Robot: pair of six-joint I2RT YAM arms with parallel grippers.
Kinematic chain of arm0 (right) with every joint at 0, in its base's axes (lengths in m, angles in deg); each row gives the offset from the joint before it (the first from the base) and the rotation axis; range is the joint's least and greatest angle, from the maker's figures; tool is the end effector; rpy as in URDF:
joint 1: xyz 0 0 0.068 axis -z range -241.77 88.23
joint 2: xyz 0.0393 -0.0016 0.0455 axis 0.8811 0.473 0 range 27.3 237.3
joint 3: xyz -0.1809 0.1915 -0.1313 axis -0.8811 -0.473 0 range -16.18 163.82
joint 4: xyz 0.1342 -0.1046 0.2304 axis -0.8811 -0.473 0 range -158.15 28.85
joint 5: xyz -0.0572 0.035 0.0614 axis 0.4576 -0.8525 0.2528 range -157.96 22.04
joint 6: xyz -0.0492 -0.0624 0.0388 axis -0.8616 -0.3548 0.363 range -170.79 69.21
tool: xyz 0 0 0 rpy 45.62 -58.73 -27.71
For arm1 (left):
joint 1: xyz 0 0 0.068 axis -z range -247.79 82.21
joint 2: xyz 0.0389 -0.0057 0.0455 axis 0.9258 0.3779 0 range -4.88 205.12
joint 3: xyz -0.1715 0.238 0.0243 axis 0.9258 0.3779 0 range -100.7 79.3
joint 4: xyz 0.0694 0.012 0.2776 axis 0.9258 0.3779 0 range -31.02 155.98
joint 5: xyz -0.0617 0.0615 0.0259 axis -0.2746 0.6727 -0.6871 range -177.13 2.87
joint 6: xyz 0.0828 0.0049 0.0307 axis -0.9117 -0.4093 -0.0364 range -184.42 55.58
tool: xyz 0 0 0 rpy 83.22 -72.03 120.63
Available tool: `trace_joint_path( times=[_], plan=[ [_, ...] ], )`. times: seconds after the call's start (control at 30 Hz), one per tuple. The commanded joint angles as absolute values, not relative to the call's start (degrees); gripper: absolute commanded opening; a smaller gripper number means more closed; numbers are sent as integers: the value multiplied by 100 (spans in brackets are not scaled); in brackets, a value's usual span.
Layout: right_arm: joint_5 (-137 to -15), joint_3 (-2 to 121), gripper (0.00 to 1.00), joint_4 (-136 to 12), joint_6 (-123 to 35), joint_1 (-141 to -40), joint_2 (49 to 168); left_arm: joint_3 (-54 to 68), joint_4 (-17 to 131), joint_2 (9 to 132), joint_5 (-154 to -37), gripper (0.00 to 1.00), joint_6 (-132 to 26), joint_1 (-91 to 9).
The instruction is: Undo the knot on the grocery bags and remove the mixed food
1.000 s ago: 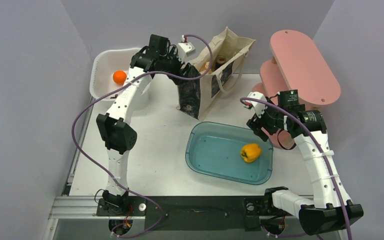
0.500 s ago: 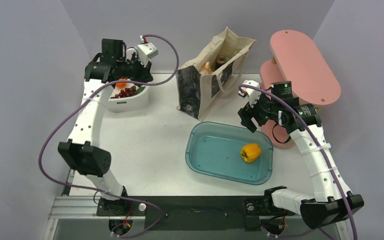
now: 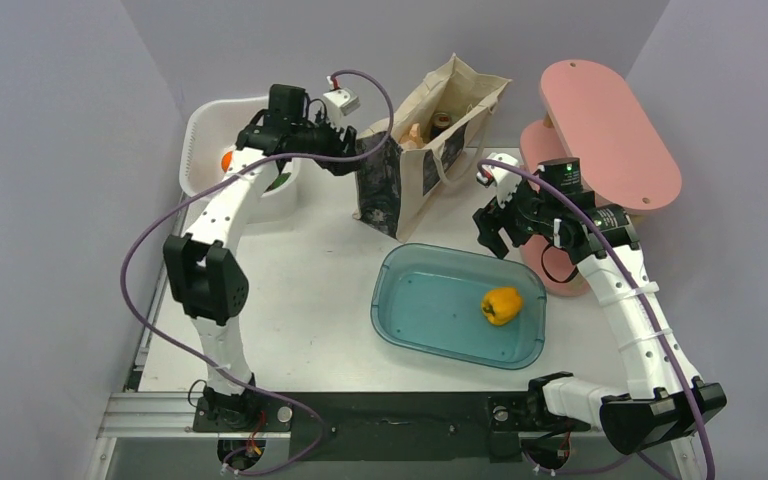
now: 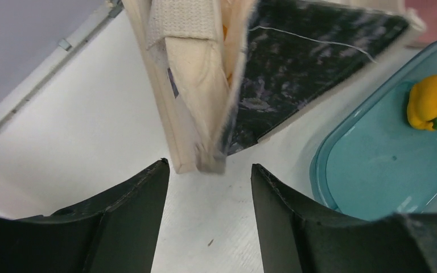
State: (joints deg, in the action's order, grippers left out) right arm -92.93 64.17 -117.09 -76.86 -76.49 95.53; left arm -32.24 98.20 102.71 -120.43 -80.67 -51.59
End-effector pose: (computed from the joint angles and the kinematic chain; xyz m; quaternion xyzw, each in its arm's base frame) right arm 0.2541 0.1011 0.3944 -0.3924 0.8123 0.1600 0.4008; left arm 0.4557 -0.1774 0.3842 0.3643 0.7802 -0.2543 0.4405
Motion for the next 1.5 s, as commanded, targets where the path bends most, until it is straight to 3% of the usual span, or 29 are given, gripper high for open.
trace_joint_path(
  times=[0.0, 0.1, 0.13, 0.17, 0.23, 0.4, 0.7, 0.8, 0.83, 0.87, 0.93, 0.97, 1.3, 1.47],
  plan=[
    [-9151, 6525, 71, -11467, -7629, -7698, 9504, -3883, 9145, 10822, -12425, 53, -7121, -5042],
    [-9101, 6480, 71, -11461, -7670, -7689, 9534, -3915, 8845, 11076, -12576, 53, -6575, -5007],
    [-9096, 6482, 71, -11456, -7685, -7689, 9547, -3890, 8718, 11090, -12609, 45, -6526, -5011],
    [-9087, 6483, 71, -11436, -7687, -7689, 9578, -3823, 8679, 11075, -12660, 15, -6489, -5021],
    [-9089, 6492, 70, -11393, -7682, -7689, 9625, -3677, 8672, 10948, -12685, 0, -6364, -5104],
    [-9144, 6521, 70, -11314, -7599, -7689, 9684, -3120, 9312, 10271, -13464, 0, -6658, -5924],
    [-9305, 6245, 70, -11240, -7417, -7859, 9614, -3089, 14733, 9290, -13578, 0, -12101, -7371],
    [-9341, 6156, 70, -11239, -7382, -7966, 9563, -2322, 15011, 8854, -13068, 0, -13075, -7927],
    [-9343, 6152, 70, -11239, -7376, -7986, 9561, -2135, 15025, 8518, -12964, 1, -13305, -8196],
    [-9345, 6152, 70, -11239, -7375, -8029, 9547, -1830, 15027, 8193, -12738, 15, -13694, -8309],
    [-9349, 6161, 71, -11239, -7361, -8077, 9555, -1773, 14953, 7858, -12597, 39, -13659, -8541],
    [-9352, 6193, 71, -11239, -7354, -8105, 9570, -1986, 14934, 7798, -12637, 44, -13370, -8548],
    [-9500, 6646, 71, -10781, -7005, -8451, 9995, -4360, 13717, 7849, -13765, 50, -10154, -8558],
    [-9546, 6876, 71, -10573, -6801, -8539, 10206, -3817, 13552, 7564, -13092, 44, -9852, -7160]
  ],
)
